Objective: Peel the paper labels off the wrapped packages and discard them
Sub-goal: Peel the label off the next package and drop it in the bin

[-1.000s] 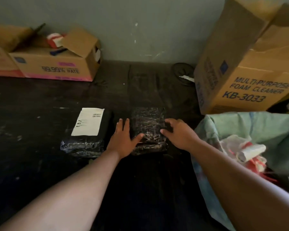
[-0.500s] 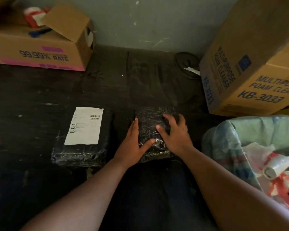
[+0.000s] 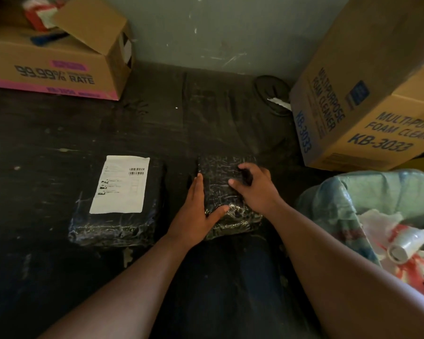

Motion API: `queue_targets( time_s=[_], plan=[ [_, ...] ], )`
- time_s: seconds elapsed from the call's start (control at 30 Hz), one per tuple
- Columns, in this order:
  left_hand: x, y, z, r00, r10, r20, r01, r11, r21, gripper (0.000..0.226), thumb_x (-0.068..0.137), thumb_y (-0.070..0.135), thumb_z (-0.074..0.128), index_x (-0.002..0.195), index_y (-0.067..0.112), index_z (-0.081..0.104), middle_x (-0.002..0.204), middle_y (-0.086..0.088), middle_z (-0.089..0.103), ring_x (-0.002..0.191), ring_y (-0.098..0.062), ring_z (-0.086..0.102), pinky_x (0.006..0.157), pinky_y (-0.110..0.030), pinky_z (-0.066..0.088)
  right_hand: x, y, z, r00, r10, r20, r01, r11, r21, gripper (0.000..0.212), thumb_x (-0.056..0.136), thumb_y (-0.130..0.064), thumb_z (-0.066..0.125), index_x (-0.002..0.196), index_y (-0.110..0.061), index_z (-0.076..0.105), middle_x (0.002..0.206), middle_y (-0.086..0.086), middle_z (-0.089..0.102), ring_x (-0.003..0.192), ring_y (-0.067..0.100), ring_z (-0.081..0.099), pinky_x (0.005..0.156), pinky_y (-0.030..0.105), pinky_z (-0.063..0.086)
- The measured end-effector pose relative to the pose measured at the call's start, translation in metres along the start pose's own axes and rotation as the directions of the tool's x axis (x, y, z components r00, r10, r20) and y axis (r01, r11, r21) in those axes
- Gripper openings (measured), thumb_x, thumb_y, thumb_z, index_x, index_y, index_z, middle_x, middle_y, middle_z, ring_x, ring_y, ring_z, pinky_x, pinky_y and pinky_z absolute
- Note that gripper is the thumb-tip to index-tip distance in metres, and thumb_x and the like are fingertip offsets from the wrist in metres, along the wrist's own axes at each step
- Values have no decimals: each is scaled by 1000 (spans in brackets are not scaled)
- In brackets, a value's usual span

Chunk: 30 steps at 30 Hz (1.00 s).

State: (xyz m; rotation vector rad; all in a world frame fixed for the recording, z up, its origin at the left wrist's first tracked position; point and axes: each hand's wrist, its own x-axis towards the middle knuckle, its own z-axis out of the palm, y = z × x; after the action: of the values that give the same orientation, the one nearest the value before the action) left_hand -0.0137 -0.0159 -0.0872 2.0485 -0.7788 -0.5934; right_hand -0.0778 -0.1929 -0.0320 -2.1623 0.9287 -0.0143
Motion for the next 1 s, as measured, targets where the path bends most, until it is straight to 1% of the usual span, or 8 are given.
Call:
queue_targets(
  time_s=[0.1,0.23,0.33,0.47,0.7,0.87,0.93,1.0],
  plan=[
    [-4,-2,-2,1000,8,-3,-8,999,-40,109,86,66,59,158,27,-13,168,3,0,152,-13,13,117,-30,21,-6,2,-2,1000,1,-27,0,1000,31,61,84,-48,71,137,-39,42,144,3,33,126,24,48,95,29,37],
    [-37,-20,1,1000,-21,-10,20,999,-44,103,87,71,51,157,33,-16,168,6,-7,153,-11,6,122,-39,20,-21,24,1,999,45,-30,-41,993,114,87,80,-64,66,151,-47,20,151,5,32,134,24,42,103,28,31],
    [-85,-54,10,998,-67,-18,69,947,314,93,88,79,23,159,30,-12,168,3,-8,153,-20,13,121,-42,24,-28,34,9,999,41,11,-42,985,170,91,79,-71,60,153,-45,13,154,-2,37,138,20,41,112,32,33],
    [-137,-103,22,996,-75,42,26,734,679,92,89,78,-6,160,22,-1,167,-3,-12,153,-20,-15,124,-44,-2,-30,31,15,1000,18,4,-18,968,249,81,89,-57,60,155,-41,15,152,-7,41,136,15,41,112,28,33],
    [-138,-107,25,996,-84,42,26,676,736,85,94,75,8,159,23,-10,165,-1,-23,150,-18,-25,123,-46,-8,-41,17,20,991,-50,-121,78,968,239,66,91,-47,63,150,-41,32,144,-11,50,120,1,49,94,16,39],
    [-141,-104,25,993,-116,32,55,672,739,83,95,73,9,159,24,-13,164,1,-27,150,-17,-26,123,-46,-9,-75,16,16,984,-14,-180,88,908,411,63,87,-43,71,144,-38,44,129,-15,63,110,6,64,93,36,56],
    [-150,-103,26,992,-123,14,73,676,733,82,95,71,11,159,25,-11,164,2,-25,150,-16,-25,123,-46,-8,-104,25,16,985,-18,-173,100,871,482,61,88,-38,71,144,-35,46,135,-11,60,115,1,60,96,27,54],
    [-163,-103,29,993,-120,-3,84,677,731,79,96,69,11,159,26,-9,165,3,-22,151,-16,-22,123,-47,-6,-138,37,19,990,-18,-140,92,833,546,60,89,-32,71,144,-33,47,130,-11,63,106,-3,64,86,19,55]
  ],
)
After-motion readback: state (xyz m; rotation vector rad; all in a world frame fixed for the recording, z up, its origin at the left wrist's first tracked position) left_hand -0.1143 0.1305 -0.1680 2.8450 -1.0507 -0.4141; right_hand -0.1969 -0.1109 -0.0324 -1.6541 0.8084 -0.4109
